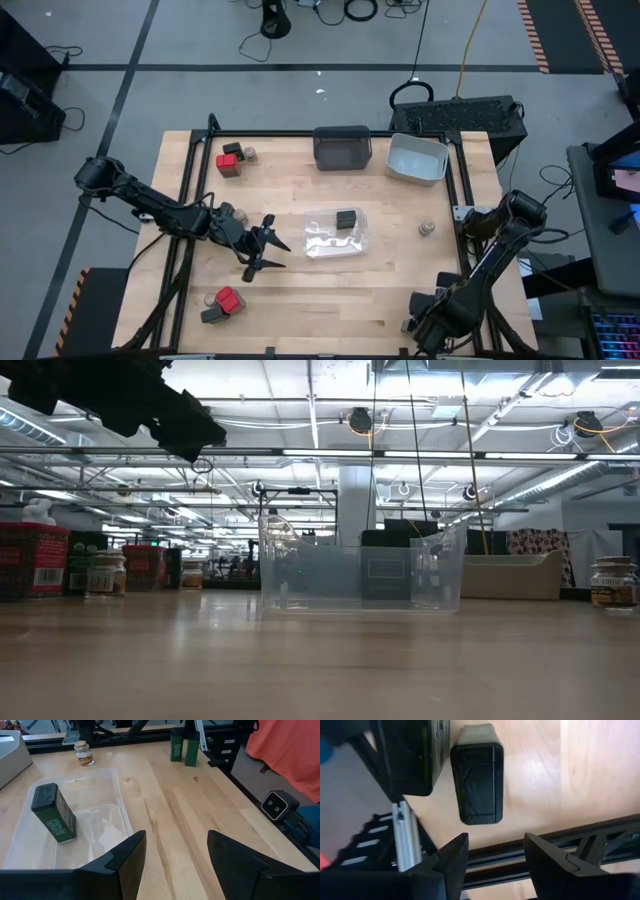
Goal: Sort spices by type
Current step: Put the black seasoning can into the transparent bin
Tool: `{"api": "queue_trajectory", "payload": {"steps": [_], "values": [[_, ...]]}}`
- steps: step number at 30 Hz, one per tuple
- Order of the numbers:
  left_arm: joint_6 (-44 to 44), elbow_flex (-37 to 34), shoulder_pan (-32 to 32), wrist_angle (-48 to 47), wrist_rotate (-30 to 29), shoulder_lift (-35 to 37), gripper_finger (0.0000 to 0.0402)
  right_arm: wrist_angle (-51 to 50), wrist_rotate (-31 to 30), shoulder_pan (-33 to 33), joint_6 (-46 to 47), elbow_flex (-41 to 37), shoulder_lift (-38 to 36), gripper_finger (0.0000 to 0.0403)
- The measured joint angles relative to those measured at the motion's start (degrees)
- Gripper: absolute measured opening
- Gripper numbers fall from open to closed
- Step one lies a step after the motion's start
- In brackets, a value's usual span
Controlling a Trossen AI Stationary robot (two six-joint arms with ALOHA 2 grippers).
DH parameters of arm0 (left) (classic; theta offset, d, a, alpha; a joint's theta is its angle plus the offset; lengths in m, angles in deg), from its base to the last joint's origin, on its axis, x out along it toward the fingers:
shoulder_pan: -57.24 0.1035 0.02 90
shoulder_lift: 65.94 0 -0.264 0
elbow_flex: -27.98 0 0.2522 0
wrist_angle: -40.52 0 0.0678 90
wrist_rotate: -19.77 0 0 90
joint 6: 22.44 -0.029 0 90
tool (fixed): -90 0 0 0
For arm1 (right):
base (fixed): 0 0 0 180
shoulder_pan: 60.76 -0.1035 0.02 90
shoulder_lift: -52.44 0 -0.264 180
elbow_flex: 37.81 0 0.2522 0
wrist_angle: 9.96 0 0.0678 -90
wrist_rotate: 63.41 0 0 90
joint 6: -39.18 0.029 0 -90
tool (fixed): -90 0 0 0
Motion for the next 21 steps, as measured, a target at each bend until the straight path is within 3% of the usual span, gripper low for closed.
{"api": "queue_trajectory", "payload": {"steps": [8, 21], "values": [[-0.4, 0.0, 0.0, -0.3, 0.0, 0.0, 0.0217, 5.8, -0.2, 0.2, 1.3, 0.1, -1.0, 0.0173], [-0.4, 0.0, 0.0, -0.4, 0.0, 0.0, 0.0217, 4.4, -0.6, 0.1, 0.0, 0.1, 1.7, 0.0173]]}}
